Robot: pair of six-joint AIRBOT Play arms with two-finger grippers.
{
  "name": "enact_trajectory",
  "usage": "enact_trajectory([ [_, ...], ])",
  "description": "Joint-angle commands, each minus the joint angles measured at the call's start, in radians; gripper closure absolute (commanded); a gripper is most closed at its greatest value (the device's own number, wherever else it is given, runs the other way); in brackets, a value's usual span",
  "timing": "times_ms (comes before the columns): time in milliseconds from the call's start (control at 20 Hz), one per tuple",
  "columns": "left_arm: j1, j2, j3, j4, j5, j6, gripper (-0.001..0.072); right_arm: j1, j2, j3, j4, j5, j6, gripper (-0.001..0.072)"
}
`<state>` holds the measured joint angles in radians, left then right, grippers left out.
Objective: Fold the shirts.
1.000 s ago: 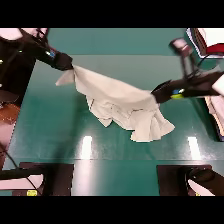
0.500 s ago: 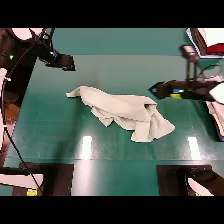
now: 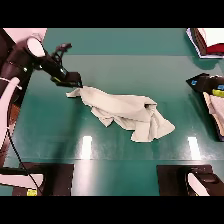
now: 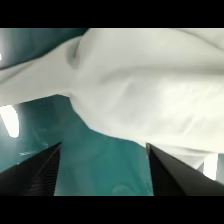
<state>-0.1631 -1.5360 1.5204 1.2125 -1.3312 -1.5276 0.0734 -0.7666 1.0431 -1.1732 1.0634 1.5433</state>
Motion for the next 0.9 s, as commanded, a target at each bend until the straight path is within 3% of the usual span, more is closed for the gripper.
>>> enact_trajectory([
  [0,0.000,0.000,-0.155,-0.073,0.142,-0.047,0.0104,-0.035,0.008,0.000,0.004,0.026,0.000,0.0294],
  [400,0.000,-0.005,-0.198,-0.077,0.346,-0.075,0.0106,0.100,-0.126,0.000,-0.001,0.040,0.000,0.0294],
  [750,0.000,-0.006,-0.198,-0.071,0.359,-0.074,0.0108,0.116,-0.293,0.001,-0.003,0.066,0.000,0.0294],
  [800,0.000,-0.007,-0.198,-0.071,0.359,-0.073,0.0160,0.116,-0.299,0.001,-0.003,0.072,0.000,0.0294],
  [850,0.000,-0.007,-0.200,-0.071,0.358,-0.069,0.0438,0.116,-0.299,0.001,-0.005,0.073,0.000,0.0294],
])
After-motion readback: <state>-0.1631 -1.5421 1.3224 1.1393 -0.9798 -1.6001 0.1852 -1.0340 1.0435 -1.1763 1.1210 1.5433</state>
